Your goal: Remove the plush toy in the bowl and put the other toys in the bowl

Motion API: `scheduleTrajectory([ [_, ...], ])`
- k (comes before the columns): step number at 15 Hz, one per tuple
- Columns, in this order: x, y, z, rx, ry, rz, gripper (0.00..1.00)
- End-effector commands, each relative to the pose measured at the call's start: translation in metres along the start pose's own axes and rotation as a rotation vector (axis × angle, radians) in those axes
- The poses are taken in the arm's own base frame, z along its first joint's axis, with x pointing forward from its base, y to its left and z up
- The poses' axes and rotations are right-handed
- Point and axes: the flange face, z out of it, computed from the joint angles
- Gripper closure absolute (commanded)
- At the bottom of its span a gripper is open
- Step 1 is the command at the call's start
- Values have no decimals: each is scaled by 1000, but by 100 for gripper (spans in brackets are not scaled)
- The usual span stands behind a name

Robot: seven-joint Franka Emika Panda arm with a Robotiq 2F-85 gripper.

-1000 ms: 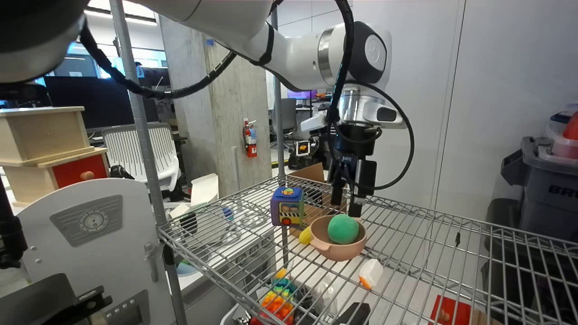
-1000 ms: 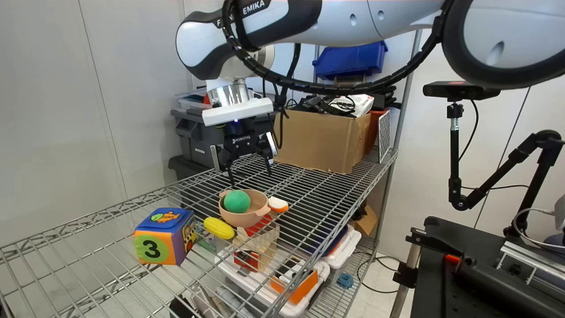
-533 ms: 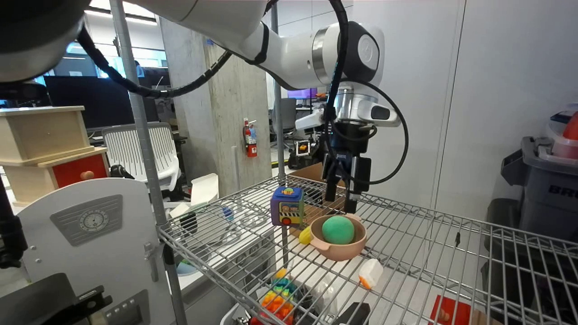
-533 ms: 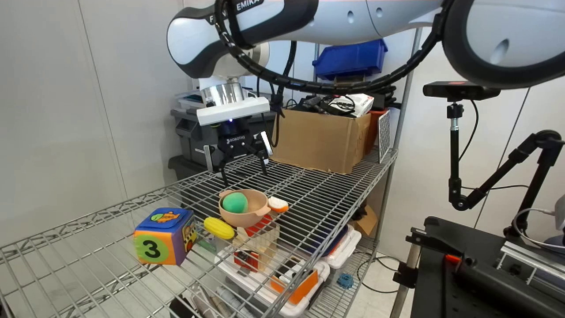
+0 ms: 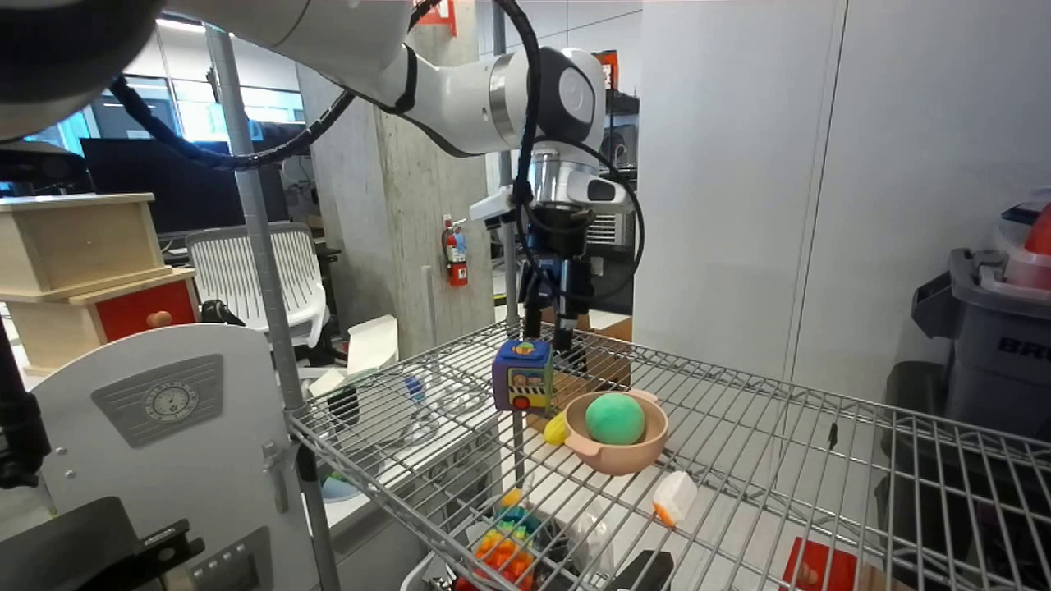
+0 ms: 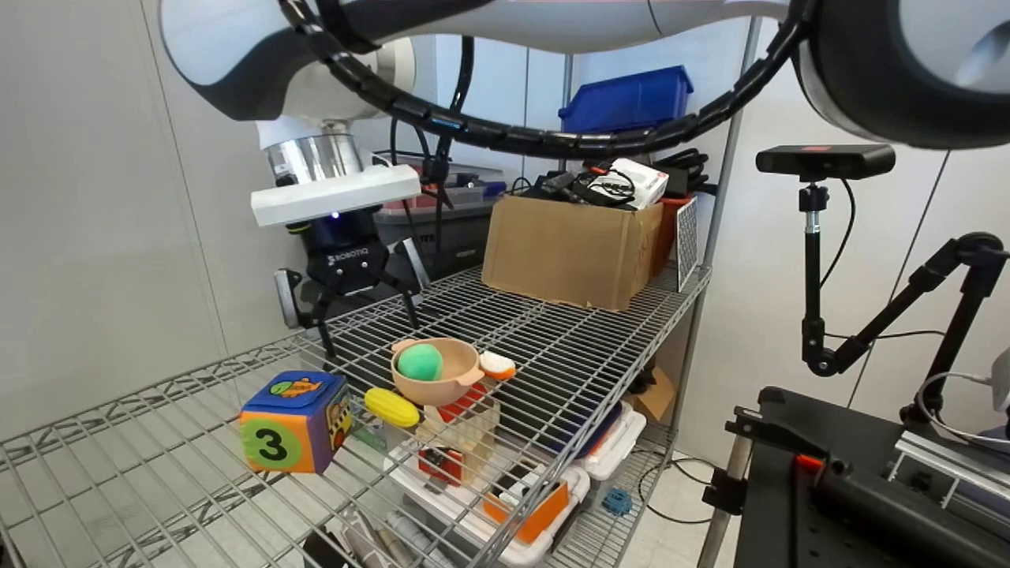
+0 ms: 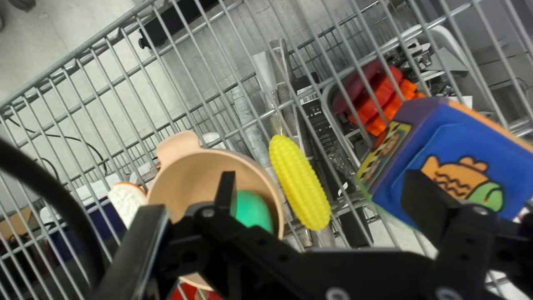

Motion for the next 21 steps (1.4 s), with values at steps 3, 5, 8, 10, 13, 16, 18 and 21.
scheduleTrajectory([
  [3, -19, -32, 2, 9, 26, -61, 0],
  [5, -13, -38, 17, 32, 48, -60, 0],
  [8, -3, -42, 34, 77, 83, -58, 0],
  [10, 1, -48, 45, 119, 111, -55, 0],
  [13, 4, -55, 51, 169, 143, -50, 17],
  [16, 8, -59, 52, 206, 175, -47, 42],
  [18, 9, -61, 49, 230, 190, -46, 58],
  [21, 13, -61, 45, 247, 229, -43, 80],
])
